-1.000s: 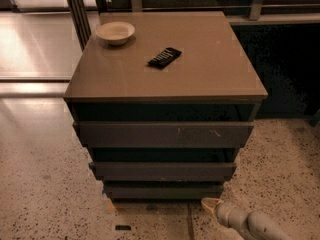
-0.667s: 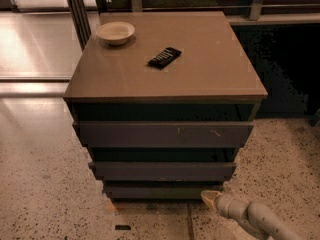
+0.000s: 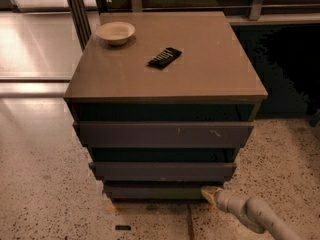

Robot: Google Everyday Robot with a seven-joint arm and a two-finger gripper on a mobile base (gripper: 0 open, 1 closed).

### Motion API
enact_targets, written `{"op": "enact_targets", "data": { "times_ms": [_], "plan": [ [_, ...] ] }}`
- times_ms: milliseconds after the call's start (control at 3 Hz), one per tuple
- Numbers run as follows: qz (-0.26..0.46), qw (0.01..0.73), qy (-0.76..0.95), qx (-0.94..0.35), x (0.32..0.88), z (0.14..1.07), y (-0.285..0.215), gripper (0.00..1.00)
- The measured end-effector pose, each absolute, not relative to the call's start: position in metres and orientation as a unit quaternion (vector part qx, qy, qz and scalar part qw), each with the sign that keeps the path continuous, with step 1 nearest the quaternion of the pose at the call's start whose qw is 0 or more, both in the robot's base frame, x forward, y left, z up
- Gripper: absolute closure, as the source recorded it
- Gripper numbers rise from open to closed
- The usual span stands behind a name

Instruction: Open bottom drawer

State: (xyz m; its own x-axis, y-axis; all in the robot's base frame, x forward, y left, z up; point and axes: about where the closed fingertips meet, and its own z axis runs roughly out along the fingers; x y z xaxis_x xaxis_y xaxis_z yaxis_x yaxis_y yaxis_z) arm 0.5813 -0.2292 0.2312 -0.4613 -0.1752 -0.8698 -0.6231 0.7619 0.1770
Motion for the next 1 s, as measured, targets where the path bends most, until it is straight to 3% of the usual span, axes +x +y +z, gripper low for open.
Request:
{"op": "enact_targets", "data": {
  "times_ms": [1000],
  "plan": [
    [0.234,0.461,0.829,-0.214,0.5936,0.21,-0.2259,1.0]
  ]
}}
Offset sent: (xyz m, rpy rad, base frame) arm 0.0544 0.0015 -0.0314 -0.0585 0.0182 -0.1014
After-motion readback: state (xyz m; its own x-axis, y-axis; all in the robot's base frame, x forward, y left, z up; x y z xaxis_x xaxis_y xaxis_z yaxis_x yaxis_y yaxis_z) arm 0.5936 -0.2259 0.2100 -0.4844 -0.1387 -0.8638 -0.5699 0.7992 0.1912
